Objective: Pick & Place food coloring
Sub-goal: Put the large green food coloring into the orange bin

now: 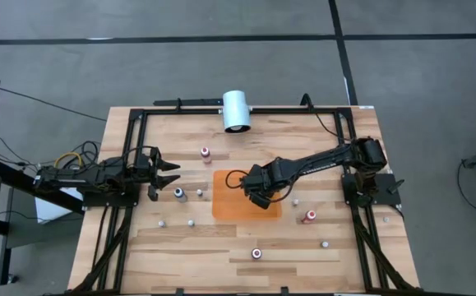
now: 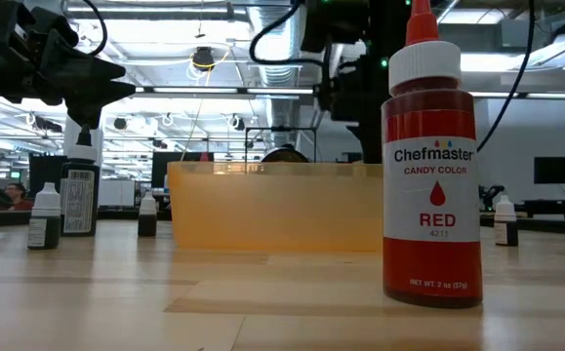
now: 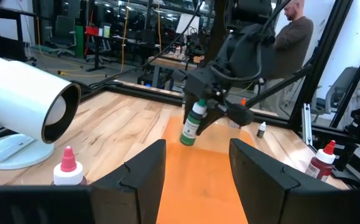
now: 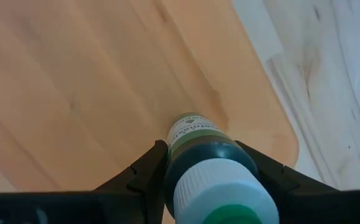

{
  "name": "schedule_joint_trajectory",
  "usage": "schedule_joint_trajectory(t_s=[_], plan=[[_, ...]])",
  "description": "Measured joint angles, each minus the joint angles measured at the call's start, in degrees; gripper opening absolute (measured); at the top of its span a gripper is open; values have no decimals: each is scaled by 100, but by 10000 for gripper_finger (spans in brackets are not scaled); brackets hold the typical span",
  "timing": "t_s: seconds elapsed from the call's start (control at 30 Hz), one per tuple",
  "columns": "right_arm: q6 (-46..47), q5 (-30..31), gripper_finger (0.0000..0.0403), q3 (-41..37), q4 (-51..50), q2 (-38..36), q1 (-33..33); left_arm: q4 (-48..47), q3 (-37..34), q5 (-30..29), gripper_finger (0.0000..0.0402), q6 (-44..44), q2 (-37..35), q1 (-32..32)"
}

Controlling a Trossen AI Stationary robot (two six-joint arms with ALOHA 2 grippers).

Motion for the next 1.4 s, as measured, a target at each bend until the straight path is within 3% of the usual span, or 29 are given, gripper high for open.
schedule_joint_trajectory(t_s=[0.8,1.4], plan=[[-57,148,158,-281,291,0,-289,0,2,-22,169,217,0,0],[-60,154,194,-281,284,0,-301,1,0,-20,169,219,1,0]])
